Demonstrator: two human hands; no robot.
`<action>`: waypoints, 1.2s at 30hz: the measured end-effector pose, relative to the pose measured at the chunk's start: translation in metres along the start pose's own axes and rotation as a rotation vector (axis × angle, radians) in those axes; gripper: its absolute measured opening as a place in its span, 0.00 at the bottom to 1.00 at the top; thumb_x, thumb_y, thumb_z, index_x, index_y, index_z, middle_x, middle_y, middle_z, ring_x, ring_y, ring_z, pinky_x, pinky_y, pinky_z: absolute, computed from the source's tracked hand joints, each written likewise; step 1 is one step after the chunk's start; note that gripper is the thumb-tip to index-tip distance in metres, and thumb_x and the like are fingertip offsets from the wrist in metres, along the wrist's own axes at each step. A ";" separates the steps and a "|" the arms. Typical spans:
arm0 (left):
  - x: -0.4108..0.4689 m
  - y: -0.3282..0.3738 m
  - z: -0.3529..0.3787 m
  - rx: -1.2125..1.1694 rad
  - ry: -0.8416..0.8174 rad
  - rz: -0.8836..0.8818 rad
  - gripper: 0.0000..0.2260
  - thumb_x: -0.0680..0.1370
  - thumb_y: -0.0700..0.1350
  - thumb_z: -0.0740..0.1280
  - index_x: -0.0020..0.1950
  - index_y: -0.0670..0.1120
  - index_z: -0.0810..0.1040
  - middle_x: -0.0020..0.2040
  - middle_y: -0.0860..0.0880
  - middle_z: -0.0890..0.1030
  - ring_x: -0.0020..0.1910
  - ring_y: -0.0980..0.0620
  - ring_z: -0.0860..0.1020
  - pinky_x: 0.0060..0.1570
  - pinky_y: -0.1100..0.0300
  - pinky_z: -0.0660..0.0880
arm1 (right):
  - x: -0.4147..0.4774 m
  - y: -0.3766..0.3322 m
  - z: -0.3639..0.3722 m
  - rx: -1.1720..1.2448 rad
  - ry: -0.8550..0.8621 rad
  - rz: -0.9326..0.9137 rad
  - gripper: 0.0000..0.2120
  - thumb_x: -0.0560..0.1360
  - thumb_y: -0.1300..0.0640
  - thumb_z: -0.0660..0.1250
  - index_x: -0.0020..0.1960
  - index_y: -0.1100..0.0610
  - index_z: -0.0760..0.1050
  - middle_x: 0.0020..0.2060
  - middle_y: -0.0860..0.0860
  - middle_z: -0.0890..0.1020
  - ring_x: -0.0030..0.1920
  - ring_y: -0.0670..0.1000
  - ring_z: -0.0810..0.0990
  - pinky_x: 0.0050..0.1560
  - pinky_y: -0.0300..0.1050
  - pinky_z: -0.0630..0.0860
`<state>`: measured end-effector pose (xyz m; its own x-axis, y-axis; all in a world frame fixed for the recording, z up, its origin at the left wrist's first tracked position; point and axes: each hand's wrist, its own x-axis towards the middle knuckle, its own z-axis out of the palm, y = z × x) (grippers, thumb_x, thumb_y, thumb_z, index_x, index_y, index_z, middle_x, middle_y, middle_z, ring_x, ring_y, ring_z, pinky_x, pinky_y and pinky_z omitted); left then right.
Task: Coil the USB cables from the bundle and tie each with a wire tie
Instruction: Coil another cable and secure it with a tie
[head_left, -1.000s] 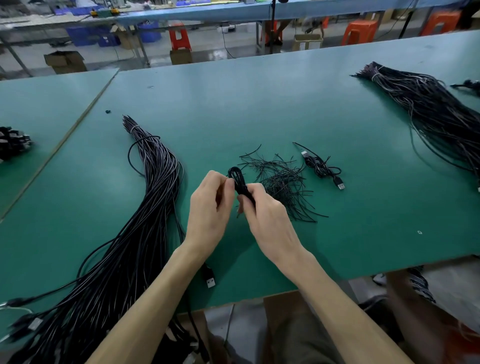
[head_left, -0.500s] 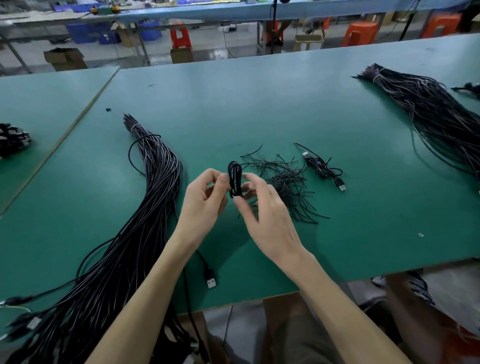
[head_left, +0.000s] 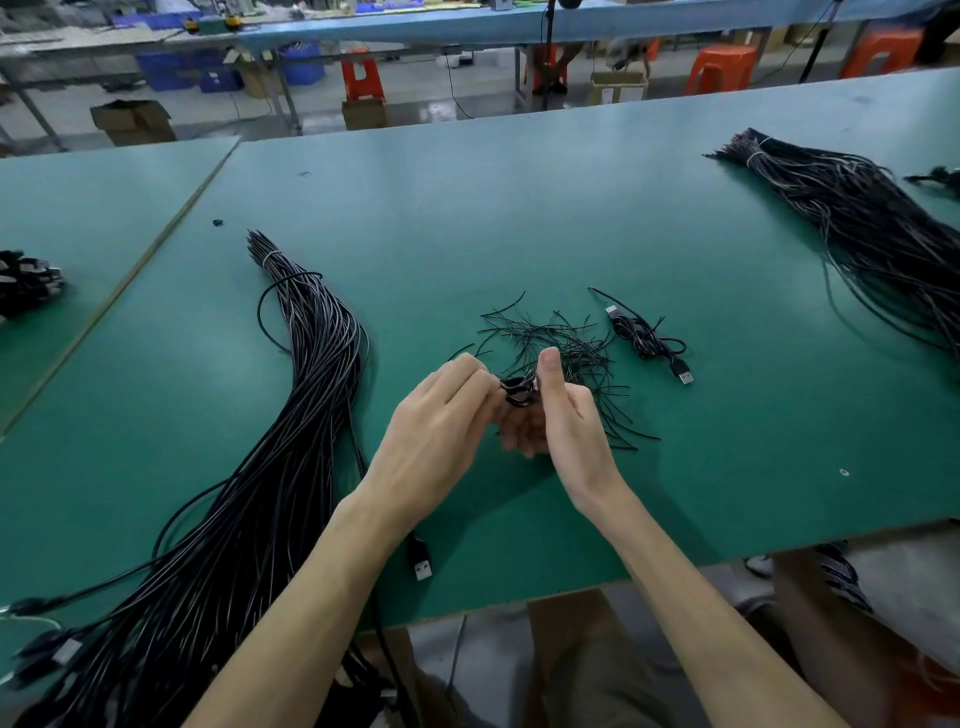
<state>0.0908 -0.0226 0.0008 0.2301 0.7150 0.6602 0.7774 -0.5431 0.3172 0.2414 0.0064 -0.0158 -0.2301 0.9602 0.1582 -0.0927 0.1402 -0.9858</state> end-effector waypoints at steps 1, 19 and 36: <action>0.000 0.001 0.000 0.001 0.000 0.003 0.10 0.85 0.38 0.62 0.46 0.36 0.78 0.44 0.44 0.75 0.38 0.45 0.75 0.42 0.51 0.77 | 0.001 0.000 -0.002 0.006 -0.007 0.012 0.37 0.85 0.37 0.48 0.36 0.62 0.81 0.28 0.59 0.80 0.29 0.52 0.74 0.29 0.39 0.68; -0.001 -0.004 0.004 -0.017 0.003 0.020 0.09 0.85 0.38 0.60 0.47 0.38 0.76 0.45 0.46 0.73 0.40 0.46 0.73 0.42 0.52 0.74 | 0.002 -0.006 -0.002 -0.021 -0.019 0.058 0.24 0.81 0.42 0.60 0.34 0.57 0.77 0.29 0.52 0.77 0.30 0.47 0.72 0.28 0.39 0.66; -0.002 -0.006 0.007 -0.480 0.023 -0.444 0.13 0.86 0.44 0.61 0.43 0.40 0.71 0.33 0.49 0.69 0.31 0.52 0.64 0.33 0.57 0.63 | -0.002 0.006 0.001 -0.427 0.054 -0.329 0.07 0.82 0.60 0.68 0.59 0.56 0.81 0.47 0.40 0.83 0.49 0.45 0.83 0.51 0.36 0.77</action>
<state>0.0897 -0.0178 -0.0068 -0.0697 0.9099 0.4089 0.4463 -0.3381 0.8285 0.2406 0.0048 -0.0216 -0.2046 0.8584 0.4704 0.2529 0.5106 -0.8218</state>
